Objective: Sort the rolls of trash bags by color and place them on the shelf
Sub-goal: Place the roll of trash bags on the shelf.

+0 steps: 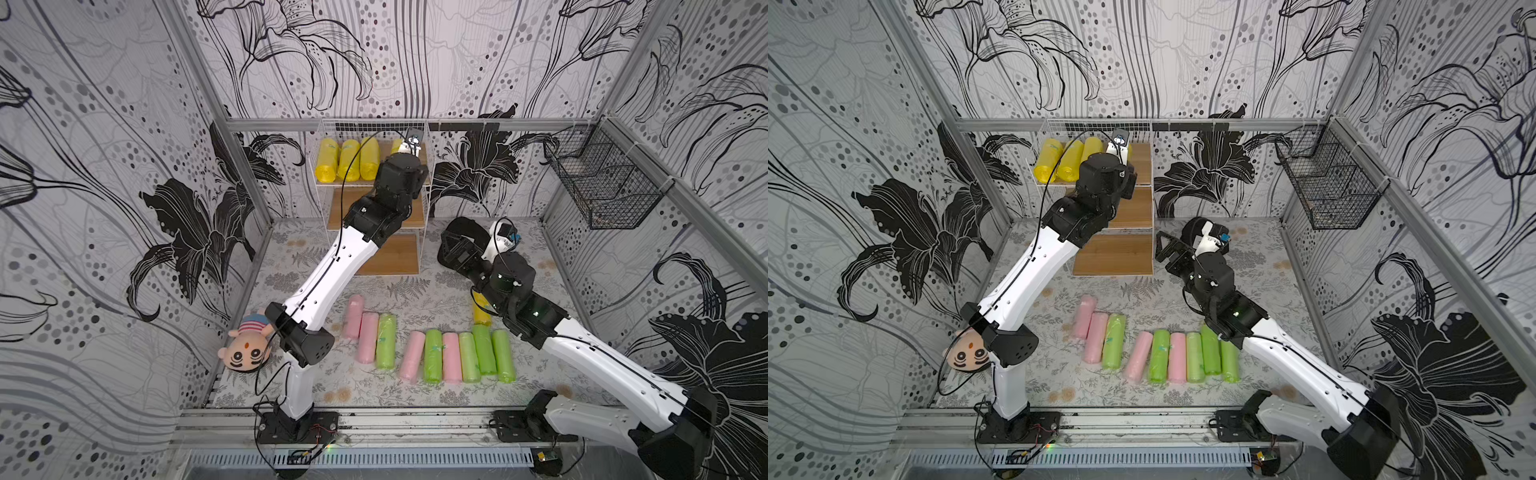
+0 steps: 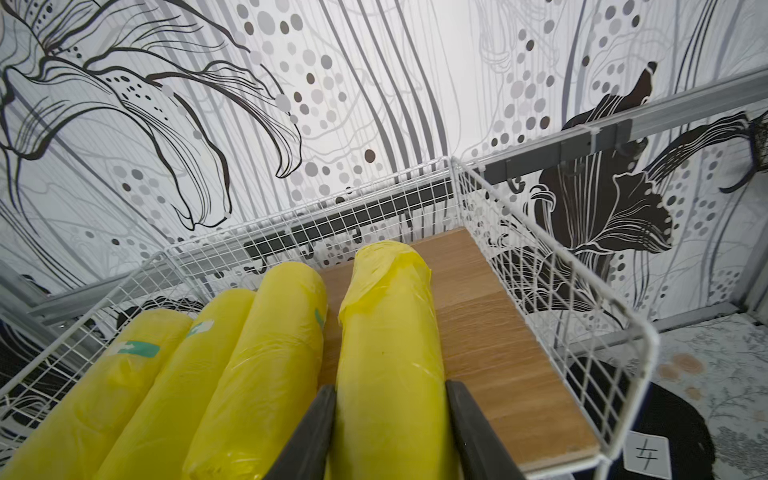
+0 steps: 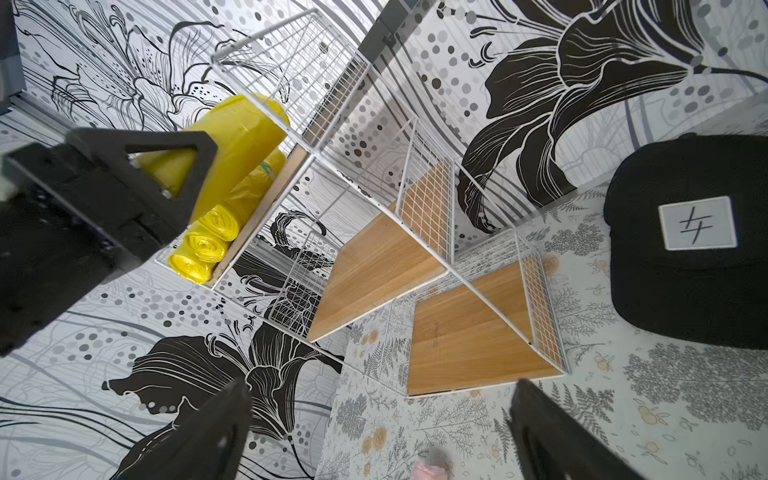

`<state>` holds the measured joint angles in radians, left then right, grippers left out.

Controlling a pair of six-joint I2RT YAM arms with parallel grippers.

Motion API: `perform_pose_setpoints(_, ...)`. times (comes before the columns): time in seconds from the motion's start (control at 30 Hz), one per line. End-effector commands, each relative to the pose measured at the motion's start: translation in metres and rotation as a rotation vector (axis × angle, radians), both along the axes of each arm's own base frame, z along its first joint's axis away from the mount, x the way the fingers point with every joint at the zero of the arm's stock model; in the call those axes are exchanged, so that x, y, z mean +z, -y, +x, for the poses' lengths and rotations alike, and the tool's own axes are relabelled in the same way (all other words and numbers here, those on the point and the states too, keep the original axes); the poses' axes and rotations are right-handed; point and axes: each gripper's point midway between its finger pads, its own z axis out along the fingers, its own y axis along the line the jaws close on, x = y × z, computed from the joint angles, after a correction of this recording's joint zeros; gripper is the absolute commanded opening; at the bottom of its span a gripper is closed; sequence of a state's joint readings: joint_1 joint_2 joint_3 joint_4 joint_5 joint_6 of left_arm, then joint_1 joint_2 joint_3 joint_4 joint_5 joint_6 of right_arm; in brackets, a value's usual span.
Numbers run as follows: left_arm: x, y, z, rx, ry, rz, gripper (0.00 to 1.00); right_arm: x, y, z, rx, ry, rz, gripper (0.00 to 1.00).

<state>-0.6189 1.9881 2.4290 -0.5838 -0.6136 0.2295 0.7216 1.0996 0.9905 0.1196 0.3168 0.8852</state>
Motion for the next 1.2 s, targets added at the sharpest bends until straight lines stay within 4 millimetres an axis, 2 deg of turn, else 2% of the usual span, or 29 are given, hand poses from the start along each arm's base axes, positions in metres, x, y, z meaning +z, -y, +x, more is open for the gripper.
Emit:
perform_pose_setpoints(0.0, 0.022, -0.014, 0.007, 0.055, 0.074, 0.053, 0.06, -0.001, 0.008, -0.002, -0.026, 0.000, 0.006, 1.00)
perform_pose_setpoints(0.23, 0.015, -0.027, 0.020, 0.113, 0.064, 0.137, 0.10, -0.009, 0.006, -0.001, -0.020, -0.022, 0.016, 0.99)
perform_pose_setpoints(0.57, 0.016, -0.045, 0.026, 0.135, 0.059, 0.182, 0.25, -0.012, 0.006, -0.004, -0.011, -0.035, 0.030, 0.99)
perform_pose_setpoints(0.87, 0.010, -0.040, 0.029, 0.107, 0.050, 0.180, 0.46, -0.011, 0.007, -0.004, -0.014, -0.035, 0.017, 0.99)
perform_pose_setpoints(1.17, 0.008, -0.040, 0.028, 0.099, 0.041, 0.189, 0.61, -0.028, 0.013, -0.005, -0.038, -0.071, -0.034, 0.99)
